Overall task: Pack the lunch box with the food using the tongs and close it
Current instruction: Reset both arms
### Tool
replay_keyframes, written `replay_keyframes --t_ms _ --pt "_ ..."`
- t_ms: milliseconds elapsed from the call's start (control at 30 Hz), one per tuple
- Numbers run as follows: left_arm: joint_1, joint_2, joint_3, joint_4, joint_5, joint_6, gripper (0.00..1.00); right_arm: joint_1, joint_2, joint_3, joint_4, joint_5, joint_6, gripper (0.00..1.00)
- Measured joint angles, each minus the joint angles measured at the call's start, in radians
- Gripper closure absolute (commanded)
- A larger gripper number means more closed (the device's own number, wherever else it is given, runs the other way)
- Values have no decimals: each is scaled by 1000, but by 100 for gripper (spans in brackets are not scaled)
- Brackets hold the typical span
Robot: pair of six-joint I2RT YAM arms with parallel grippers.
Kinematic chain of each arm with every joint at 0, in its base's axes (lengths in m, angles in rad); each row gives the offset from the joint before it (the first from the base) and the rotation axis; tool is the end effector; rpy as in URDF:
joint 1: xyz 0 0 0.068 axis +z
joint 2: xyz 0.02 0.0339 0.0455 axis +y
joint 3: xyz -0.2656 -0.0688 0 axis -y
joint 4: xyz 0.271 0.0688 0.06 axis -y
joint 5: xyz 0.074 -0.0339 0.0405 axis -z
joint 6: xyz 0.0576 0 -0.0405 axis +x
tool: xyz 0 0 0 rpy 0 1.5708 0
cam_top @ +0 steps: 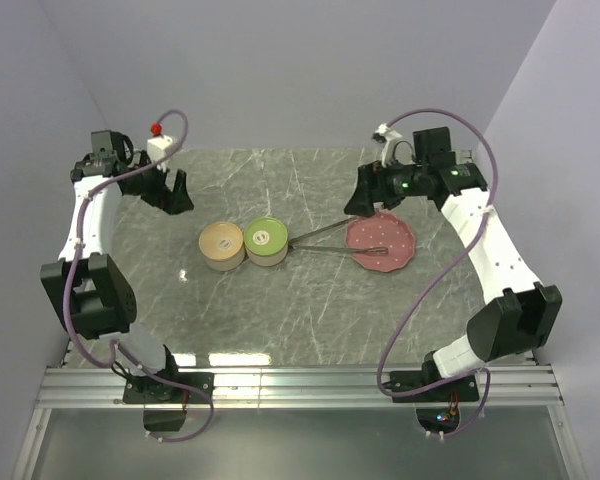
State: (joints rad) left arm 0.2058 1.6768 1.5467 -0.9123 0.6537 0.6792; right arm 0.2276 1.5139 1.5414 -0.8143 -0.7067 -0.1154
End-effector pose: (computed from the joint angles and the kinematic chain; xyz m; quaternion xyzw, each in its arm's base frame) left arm 0.3840 0.0444 0.2985 0.2959 0.8690 -0.1742 0.3562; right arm 0.3397 0.1171 0.3627 -0.2782 0.8318 0.3394 0.3399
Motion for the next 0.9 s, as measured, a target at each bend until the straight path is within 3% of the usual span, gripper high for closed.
replay_keyframes --t_ms 133,267,500,733,900 --pt "-11 -60 30 89 56 -284 1 -64 -55 -33 1 -1 -3 0" --pt "-87 -121 20 180 27 -455 1 -109 -104 -106 -2 11 -2 0" --pt "-328 -170 -124 270 -120 -575 1 -146 -114 -238 -1 45 -2 0" --pt "-333 -198 -259 327 -235 -660 1 -154 -142 -325 13 72 -1 0" --pt "-349 -243 -273 350 -290 -684 0 -154 -177 -339 28 79 -1 0"
